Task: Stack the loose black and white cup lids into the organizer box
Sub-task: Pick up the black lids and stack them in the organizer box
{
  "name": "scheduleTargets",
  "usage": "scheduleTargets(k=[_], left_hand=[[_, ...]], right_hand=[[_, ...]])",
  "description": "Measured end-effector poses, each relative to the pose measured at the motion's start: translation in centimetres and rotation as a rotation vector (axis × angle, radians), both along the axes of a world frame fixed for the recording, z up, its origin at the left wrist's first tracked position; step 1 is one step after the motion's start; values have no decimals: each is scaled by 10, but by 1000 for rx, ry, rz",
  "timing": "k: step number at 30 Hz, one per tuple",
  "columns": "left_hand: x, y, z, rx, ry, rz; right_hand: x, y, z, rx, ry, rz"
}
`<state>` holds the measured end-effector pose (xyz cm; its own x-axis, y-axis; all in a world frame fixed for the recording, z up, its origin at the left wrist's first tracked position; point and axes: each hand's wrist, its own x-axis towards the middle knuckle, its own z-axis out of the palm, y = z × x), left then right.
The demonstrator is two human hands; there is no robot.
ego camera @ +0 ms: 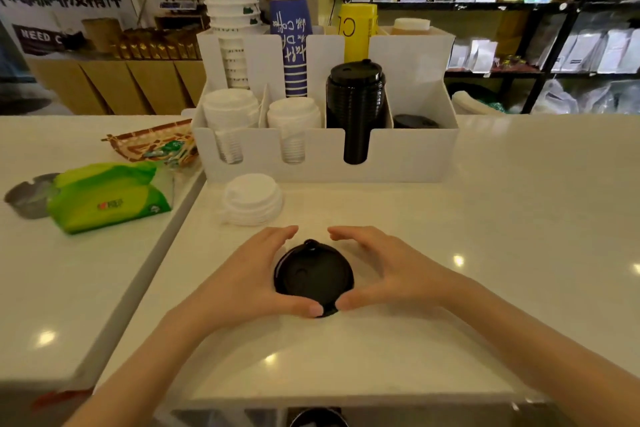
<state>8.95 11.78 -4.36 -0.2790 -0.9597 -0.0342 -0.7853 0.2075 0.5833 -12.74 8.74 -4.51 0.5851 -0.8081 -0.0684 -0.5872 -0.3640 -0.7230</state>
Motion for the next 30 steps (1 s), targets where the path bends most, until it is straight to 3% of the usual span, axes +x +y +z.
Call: scheduleTargets(k=[5,12,17,30], left_hand=[[-6,17,-13,-160,7,8],[-7,8,-8,-141,97,34],[-5,-10,18,-128,236,69],[-36,-97,99,-184,367,-1]], right_hand=[[6,14,5,-63,-26,30],[5,7,5,-39,-42,-32],[7,-11,21,-53,-112,-53],[-23,-83,89,-168,-306,-144]])
